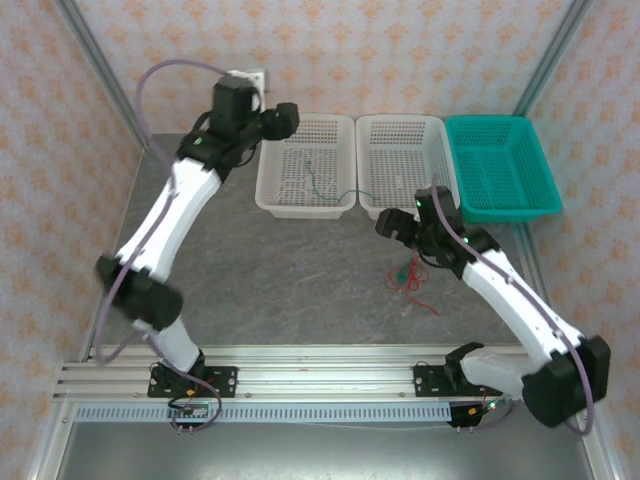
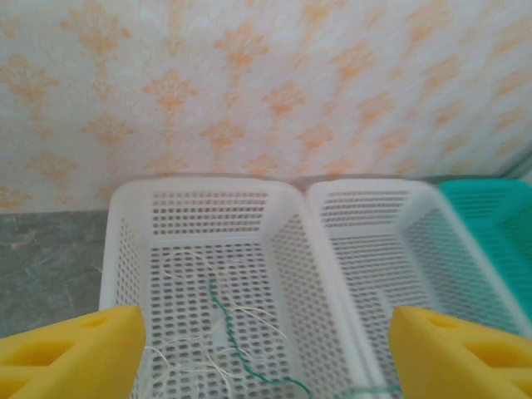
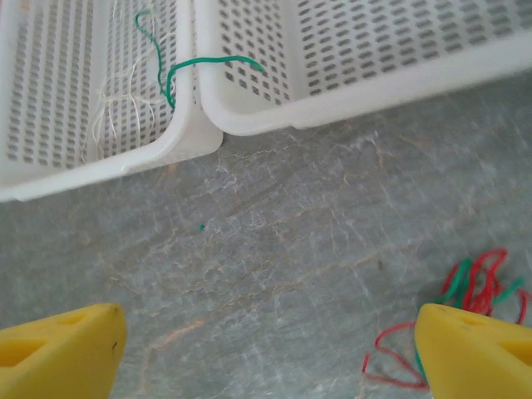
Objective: Untangle the cables
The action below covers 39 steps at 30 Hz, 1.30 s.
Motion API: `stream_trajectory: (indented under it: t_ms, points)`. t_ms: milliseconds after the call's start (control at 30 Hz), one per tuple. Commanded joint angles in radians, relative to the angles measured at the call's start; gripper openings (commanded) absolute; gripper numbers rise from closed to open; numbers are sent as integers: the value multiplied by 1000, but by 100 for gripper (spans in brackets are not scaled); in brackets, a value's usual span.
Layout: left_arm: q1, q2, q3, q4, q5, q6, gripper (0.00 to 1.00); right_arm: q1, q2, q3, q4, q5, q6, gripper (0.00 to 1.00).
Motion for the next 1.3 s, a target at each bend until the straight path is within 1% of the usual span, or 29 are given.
stream_trajectory:
  t_ms: [0, 67, 133, 167, 233, 333, 400, 467, 500, 600, 767, 900, 933, 967, 1133, 1200, 1267]
  points:
    - [-45, -180, -269, 193, 84, -63, 77, -1, 136, 123, -64, -28, -253, 85]
    - [-87, -282, -394, 189, 84, -19, 77, -2, 256, 219, -94, 48, -314, 81]
    - [-131, -361, -468, 144, 67, 27, 77, -9, 351, 311, -109, 90, -338, 80]
    - [-150, -395, -500, 116, 56, 37, 77, -14, 406, 358, -118, 114, -331, 77]
    - [-171, -451, -555, 83, 60, 41, 77, -22, 495, 431, -120, 96, -325, 69]
    - [-182, -520, -628, 50, 65, 36, 77, -30, 585, 496, -87, 74, -290, 56]
    - [-183, -550, -664, 29, 59, 35, 77, -36, 622, 526, -79, 111, -257, 50]
    - [-184, -574, -698, 16, 55, 34, 77, -47, 643, 537, -64, 131, -238, 47]
    - [-183, -581, -709, 13, 55, 34, 77, -52, 645, 533, -50, 122, -232, 46]
    - [-184, -589, -732, 12, 51, 33, 77, -78, 663, 527, -17, 34, -206, 44]
    - [-183, -587, -738, 34, 40, 30, 77, -90, 680, 519, -5, -36, -170, 35]
    - [-184, -580, -734, 49, 41, 29, 77, -90, 686, 513, 1, -48, -160, 30]
    - [-183, -577, -731, 47, 44, 28, 77, -90, 689, 517, -4, -53, -159, 27]
    - [-184, -574, -729, 46, 45, 29, 77, -90, 691, 517, -4, -57, -156, 26]
    - [-184, -573, -736, 44, 45, 24, 77, -90, 702, 516, -15, -50, -142, 24]
    - [-184, -580, -746, 50, 42, 23, 77, -90, 707, 515, -15, -50, -140, 21]
    - [-184, -585, -755, 51, 33, 21, 77, -91, 705, 518, -15, -52, -140, 12]
